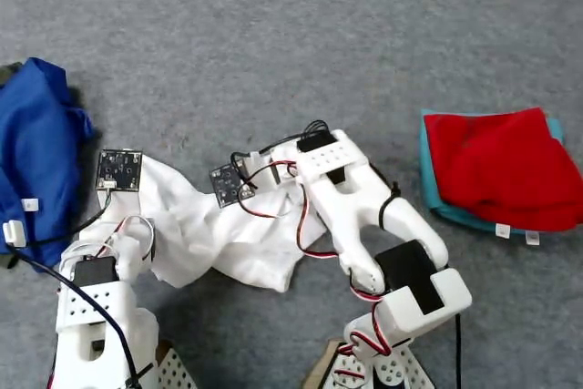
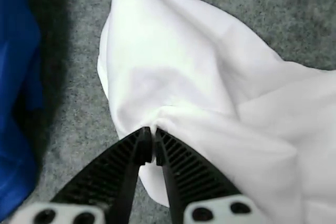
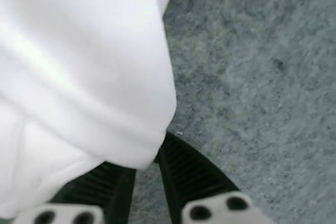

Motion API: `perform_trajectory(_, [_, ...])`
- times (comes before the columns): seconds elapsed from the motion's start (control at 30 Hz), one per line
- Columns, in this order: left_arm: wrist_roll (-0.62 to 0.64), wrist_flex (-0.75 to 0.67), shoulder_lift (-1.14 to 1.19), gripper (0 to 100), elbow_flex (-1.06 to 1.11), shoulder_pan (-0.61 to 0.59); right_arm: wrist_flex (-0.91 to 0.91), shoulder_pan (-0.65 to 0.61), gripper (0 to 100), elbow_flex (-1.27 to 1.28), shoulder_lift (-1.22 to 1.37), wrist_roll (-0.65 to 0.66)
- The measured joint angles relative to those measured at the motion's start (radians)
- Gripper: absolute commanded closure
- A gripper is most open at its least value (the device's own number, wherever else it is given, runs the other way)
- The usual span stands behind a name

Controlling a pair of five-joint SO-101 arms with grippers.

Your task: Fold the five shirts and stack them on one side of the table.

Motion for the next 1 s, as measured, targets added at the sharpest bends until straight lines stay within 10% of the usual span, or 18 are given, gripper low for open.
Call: perform_trajectory(1.0, [0.064, 0.009, 0.002, 98, -0.057, 0.000, 0.354, 0.021, 99.5, -0.040, -0.552, -0.015])
